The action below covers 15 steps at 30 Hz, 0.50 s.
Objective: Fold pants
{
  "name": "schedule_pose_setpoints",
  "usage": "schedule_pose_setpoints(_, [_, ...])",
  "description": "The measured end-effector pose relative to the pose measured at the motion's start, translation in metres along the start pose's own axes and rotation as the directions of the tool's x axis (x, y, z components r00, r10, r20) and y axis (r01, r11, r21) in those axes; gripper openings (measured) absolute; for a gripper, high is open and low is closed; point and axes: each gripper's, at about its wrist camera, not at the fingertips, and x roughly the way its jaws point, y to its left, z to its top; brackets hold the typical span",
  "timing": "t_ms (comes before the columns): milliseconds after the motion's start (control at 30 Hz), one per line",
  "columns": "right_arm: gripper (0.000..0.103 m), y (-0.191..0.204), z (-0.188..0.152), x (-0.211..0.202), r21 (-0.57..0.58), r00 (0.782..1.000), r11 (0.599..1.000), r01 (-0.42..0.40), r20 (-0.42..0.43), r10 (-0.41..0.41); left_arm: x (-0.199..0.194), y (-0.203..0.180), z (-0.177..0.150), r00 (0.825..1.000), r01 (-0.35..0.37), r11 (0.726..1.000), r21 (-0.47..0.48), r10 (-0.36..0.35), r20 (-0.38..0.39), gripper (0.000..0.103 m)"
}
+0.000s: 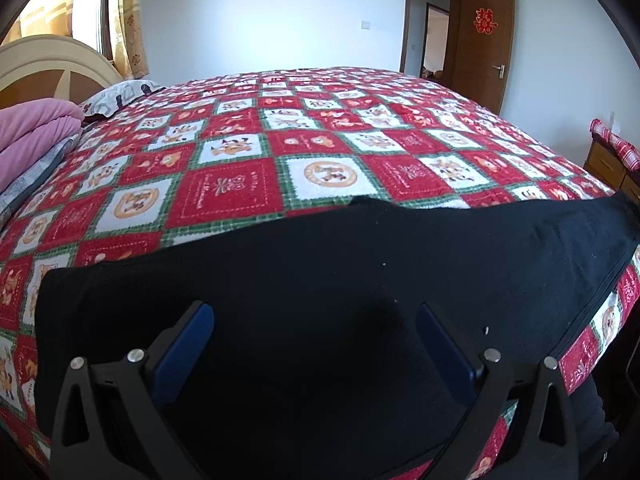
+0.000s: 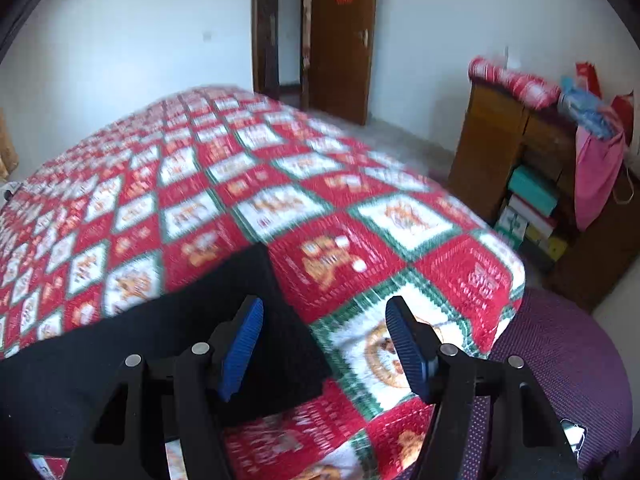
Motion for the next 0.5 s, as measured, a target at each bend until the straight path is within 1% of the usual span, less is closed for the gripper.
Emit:
schedule_pose_setpoints(33, [0.065, 0.006, 0.0, -0.009, -0.002, 0.999, 1.0, -0.018, 0.029, 0.019, -0.001, 0.0, 0.001, 1.0, 0.001, 1.0, 0.001, -0.001, 0.002, 0.103])
schedule_pose_setpoints(67, [0.065, 0.013, 0.001, -0.016, -0.008, 0.996, 0.998, -0.063, 0.059, 0.063, -0.002, 0.0, 0.001, 1.0, 0.003, 1.0, 0.002, -0.003, 0.007, 0.103])
schedule_pose_setpoints(100, [0.066, 0.021, 0.002, -0.021, -0.022, 0.99, 0.993, -0.117, 0.077, 0.119, -0.003, 0.001, 0.002, 1.0, 0.004, 1.0, 0.003, -0.004, 0.01, 0.103])
schedule_pose_setpoints(133, [0.067, 0.031, -0.001, -0.024, -0.049, 0.979, 0.982, -0.183, 0.081, 0.186, -0.004, 0.001, 0.002, 1.0, 0.0, 1.0, 0.003, 0.0, 0.01, 0.103])
schedule_pose_setpoints(167, [0.067, 0.043, -0.004, -0.024, -0.089, 0.964, 0.963, -0.253, 0.059, 0.259, -0.003, 0.003, 0.002, 1.0, -0.002, 1.0, 0.001, 0.002, 0.01, 0.103])
schedule_pose_setpoints(233, [0.067, 0.066, -0.014, -0.018, -0.158, 0.935, 0.923, -0.352, -0.004, 0.356, -0.003, 0.005, 0.002, 1.0, -0.004, 1.0, -0.003, 0.005, 0.008, 0.103])
schedule_pose_setpoints(267, [0.067, 0.076, -0.019, -0.011, -0.185, 0.929, 0.911, -0.368, -0.024, 0.37, -0.003, 0.006, 0.002, 1.0, -0.009, 1.0, -0.003, 0.009, 0.006, 0.103])
schedule_pose_setpoints(300, [0.067, 0.081, -0.024, -0.004, -0.199, 0.93, 0.91, -0.364, -0.035, 0.365, -0.002, 0.007, 0.001, 1.0, -0.012, 1.0, -0.003, 0.012, 0.003, 0.103])
schedule_pose_setpoints(367, [0.067, 0.08, -0.032, 0.018, -0.172, 0.939, 0.923, -0.344, -0.072, 0.336, -0.001, 0.011, 0.001, 1.0, -0.018, 1.0, -0.006, 0.018, -0.005, 0.103])
schedule_pose_setpoints(433, [0.067, 0.062, -0.032, 0.041, -0.061, 0.944, 0.945, -0.321, -0.1, 0.314, -0.001, 0.017, 0.0, 1.0, -0.023, 1.0, -0.013, 0.022, -0.012, 0.103])
schedule_pose_setpoints(467, [0.067, 0.049, -0.03, 0.043, 0.003, 0.931, 0.934, -0.359, -0.07, 0.358, 0.0, 0.021, 0.0, 1.0, -0.026, 1.0, -0.017, 0.026, -0.016, 0.103])
schedule_pose_setpoints(500, [0.067, 0.041, -0.028, 0.044, 0.04, 0.925, 0.926, -0.375, -0.056, 0.377, -0.001, 0.027, 0.0, 0.999, -0.037, 0.999, -0.021, 0.036, -0.019, 0.103])
